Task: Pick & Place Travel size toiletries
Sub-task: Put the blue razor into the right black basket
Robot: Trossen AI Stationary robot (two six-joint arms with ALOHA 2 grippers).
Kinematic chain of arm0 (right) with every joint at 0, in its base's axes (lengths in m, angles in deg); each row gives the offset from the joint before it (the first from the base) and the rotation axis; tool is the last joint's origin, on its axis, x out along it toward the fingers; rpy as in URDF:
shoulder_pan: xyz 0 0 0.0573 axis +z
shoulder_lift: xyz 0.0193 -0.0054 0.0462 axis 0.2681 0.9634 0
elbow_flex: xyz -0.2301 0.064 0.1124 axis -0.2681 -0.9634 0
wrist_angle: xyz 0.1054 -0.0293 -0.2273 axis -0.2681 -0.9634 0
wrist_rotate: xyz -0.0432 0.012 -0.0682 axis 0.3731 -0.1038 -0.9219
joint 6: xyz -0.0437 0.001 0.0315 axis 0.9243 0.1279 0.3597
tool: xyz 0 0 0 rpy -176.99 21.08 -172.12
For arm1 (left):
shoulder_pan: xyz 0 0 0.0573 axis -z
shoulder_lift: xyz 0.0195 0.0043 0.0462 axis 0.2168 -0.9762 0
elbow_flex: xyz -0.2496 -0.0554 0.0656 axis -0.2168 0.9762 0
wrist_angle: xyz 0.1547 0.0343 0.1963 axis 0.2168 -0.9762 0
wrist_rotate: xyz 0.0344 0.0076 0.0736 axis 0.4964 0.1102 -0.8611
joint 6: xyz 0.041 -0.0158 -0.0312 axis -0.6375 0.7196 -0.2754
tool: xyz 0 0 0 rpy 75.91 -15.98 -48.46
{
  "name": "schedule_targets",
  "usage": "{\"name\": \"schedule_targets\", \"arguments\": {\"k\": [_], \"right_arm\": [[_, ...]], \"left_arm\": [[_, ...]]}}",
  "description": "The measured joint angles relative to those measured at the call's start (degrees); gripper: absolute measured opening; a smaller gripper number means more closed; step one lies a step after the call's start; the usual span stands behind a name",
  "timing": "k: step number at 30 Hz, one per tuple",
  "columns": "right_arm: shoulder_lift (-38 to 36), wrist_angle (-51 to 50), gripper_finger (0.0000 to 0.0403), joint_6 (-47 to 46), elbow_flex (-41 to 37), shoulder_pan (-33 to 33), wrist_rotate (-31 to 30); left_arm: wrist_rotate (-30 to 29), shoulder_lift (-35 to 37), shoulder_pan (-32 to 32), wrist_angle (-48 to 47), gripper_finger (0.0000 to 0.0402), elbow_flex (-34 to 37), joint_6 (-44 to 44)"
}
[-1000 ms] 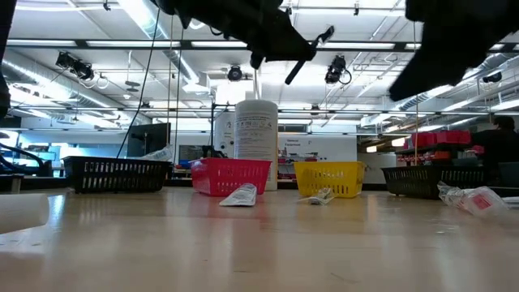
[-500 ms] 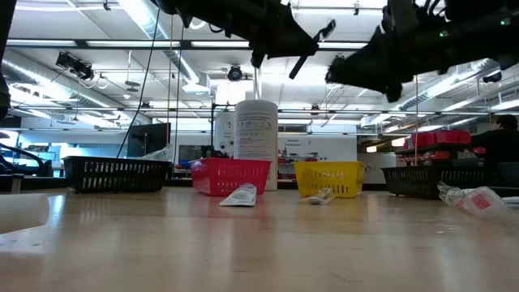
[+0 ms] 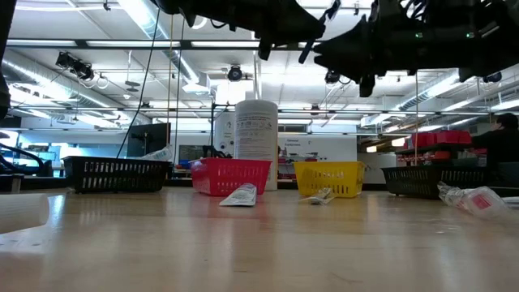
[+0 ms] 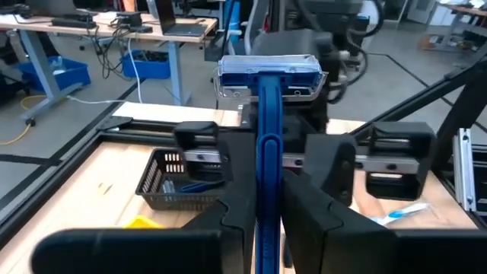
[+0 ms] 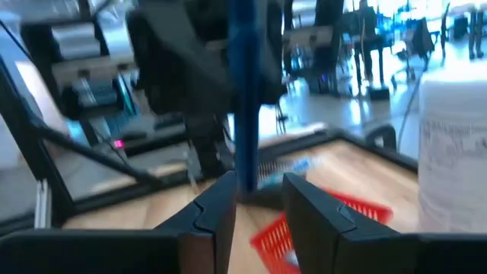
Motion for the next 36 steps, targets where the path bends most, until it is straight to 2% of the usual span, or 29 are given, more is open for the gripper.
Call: {"name": "schedule_targets", "arguments": {"k": [4, 10, 15, 22, 29, 36], "right_arm": [[1.5, 4.5, 0.0115, 0.2, 0.0, -1.0, 2.6], [4.0, 4.5, 0.0115, 0.7, 2.5, -1.4, 3.2], [6.9, 4.5, 0.0115, 5.5, 5.3, -1.5, 7.5], [8.1, 4.4, 0.0101, 6.3, 5.8, -1.4, 4.2], [8.1, 3.9, 0.0054, 6.2, 5.8, -1.4, 4.2], [8.1, 2.7, 0.0043, 5.9, 5.8, -1.2, 4.2]], "left_arm": [[0.0, 0.0, 0.0, 0.0, 0.0061, 0.0, 0.0], [0.0, 0.0, 0.0, 0.4, 0.0061, 0.0, 0.0], [0.2, 0.0, 0.1, 0.3, 0.0061, 0.0, 0.2], [0.0, 0.0, 0.1, 0.3, 0.0061, 0.0, 0.3], [0.1, 0.0, 0.1, 0.1, 0.0061, 0.0, 0.4], [0.1, 0.0, 0.3, -1.9, 0.0062, 0.0, 3.7]]}}
